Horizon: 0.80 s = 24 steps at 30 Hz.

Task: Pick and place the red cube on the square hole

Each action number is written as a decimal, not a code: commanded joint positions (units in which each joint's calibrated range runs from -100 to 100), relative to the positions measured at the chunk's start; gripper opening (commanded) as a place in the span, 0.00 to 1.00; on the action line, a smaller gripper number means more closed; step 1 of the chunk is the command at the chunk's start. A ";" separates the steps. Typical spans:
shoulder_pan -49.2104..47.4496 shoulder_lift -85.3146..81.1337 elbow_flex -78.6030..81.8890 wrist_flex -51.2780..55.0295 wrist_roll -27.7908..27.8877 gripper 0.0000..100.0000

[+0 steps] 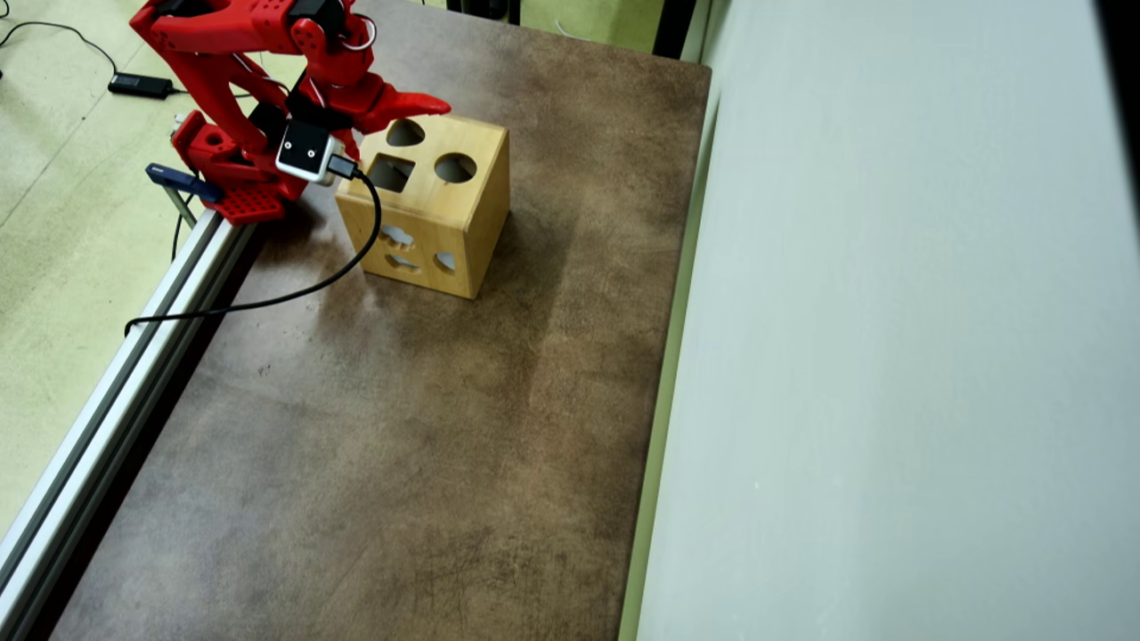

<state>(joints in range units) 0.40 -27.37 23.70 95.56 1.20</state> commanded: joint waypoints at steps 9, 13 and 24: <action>0.35 -3.16 -1.34 -0.06 0.00 0.99; 0.35 -10.46 -1.34 -0.47 -0.29 0.99; -0.47 -43.24 -1.34 -0.63 -0.29 0.99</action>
<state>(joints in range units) 0.40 -61.44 23.88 95.56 1.10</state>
